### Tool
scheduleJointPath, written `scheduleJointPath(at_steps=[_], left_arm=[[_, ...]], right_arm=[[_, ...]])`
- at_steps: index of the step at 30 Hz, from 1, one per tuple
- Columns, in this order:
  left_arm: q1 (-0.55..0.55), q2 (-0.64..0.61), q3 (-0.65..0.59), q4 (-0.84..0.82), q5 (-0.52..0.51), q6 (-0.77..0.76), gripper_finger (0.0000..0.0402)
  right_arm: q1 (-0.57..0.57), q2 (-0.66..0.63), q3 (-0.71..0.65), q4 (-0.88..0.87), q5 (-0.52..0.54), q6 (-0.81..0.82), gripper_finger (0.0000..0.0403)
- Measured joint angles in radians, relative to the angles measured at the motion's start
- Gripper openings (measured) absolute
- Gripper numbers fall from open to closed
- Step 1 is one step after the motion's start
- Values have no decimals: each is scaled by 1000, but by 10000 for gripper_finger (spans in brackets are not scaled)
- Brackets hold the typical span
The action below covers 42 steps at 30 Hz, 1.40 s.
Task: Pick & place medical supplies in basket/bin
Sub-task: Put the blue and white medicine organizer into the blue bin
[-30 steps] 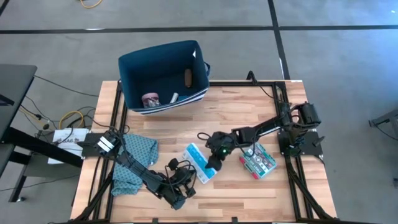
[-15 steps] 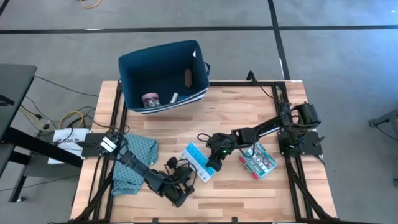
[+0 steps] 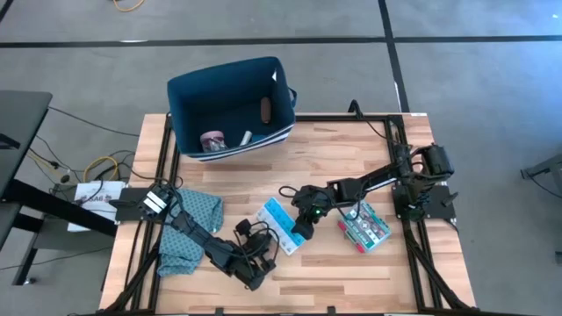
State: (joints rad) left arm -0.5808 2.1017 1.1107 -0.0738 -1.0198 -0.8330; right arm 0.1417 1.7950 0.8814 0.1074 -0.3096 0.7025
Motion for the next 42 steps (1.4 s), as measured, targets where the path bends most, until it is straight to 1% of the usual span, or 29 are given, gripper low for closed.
scheduleJointPath(at_steps=[4, 10, 13, 15, 16, 17, 19, 24, 28, 33, 37, 42], left_arm=[[-3, 0, 0, 3, -27, 0, 0], [-3, 0, 0, 6, -29, 0, 0], [-3, -1, 0, 3, -23, 2, 0], [-3, -1, 0, 0, -11, -6, 0], [-3, -2, 1, 0, -13, -9, 0], [-1, -3, 3, 1, -24, -9, 0], [6, -8, 6, 6, -58, -9, 0], [10, -10, 8, 16, -50, -6, 0], [10, -10, 8, 80, -40, 50, 0], [8, -10, 8, 158, -25, 138, 0], [-2, -34, 5, 98, -13, 124, 0], [-55, -140, 5, 14, -40, 115, 0]], right_arm=[[0, 0, 0, 3, -4, -28, 179], [0, 3, -2, 43, -5, -48, 177], [0, 5, -4, 69, -22, -52, 180], [0, 5, -4, 82, -42, -49, 185], [0, 5, -3, 90, -71, -49, 190], [-1, 5, -1, 99, -104, -49, 195], [4, 6, 1, 99, -128, -50, 208], [16, 8, 0, 123, -117, -41, 235], [18, 11, 0, 121, -77, -38, 238], [14, 12, 0, 117, -58, -46, 218], [14, 12, 0, 113, -59, -49, 182], [15, 9, 1, 120, -67, -85, 131]])
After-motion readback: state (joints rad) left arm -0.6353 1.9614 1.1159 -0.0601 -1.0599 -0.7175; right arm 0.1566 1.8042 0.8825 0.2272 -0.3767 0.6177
